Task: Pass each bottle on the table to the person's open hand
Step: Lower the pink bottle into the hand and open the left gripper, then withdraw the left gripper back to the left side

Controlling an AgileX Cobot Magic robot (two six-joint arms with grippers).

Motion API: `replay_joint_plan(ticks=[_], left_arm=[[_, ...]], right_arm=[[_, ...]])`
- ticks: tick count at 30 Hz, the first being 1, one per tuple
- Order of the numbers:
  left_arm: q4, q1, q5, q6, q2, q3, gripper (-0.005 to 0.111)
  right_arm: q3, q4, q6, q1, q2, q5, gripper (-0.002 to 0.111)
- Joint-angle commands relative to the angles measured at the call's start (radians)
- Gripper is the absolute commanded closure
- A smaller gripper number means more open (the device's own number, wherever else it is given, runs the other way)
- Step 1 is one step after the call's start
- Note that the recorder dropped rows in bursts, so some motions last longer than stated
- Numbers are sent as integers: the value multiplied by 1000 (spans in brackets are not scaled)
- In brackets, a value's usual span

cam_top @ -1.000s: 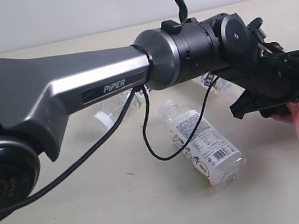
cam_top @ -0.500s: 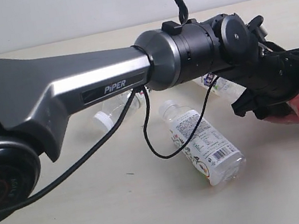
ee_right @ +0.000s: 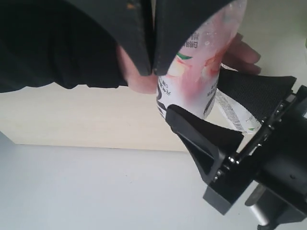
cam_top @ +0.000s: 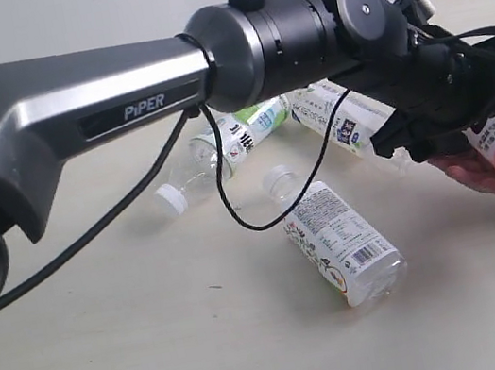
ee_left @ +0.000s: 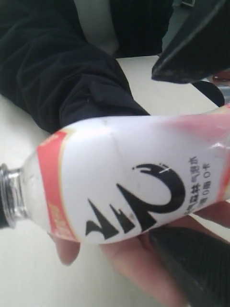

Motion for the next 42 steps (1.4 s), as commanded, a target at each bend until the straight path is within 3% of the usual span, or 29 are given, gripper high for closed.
replay_joint_plan(ticks=[1, 9, 18, 21, 27, 33, 42], left_arm=[[-1, 14, 45, 35, -32, -7, 28], [10, 56, 144, 112, -48, -7, 28], [80, 145, 384, 260, -148, -7, 30], [220, 150, 418, 243, -195, -7, 47], [404, 152, 512, 196, -293, -7, 105], [513, 152, 589, 202, -394, 42, 107], [655, 152, 526, 200, -649, 358, 107]], right_arm=[[4, -5, 1, 2, -6, -6, 108], [4, -5, 1, 2, -6, -6, 108], [4, -5, 1, 2, -6, -6, 108], [4, -5, 1, 2, -6, -6, 108], [4, -5, 1, 2, -6, -6, 108], [4, -5, 1, 2, -6, -6, 108], [4, -5, 1, 2, -6, -6, 108]])
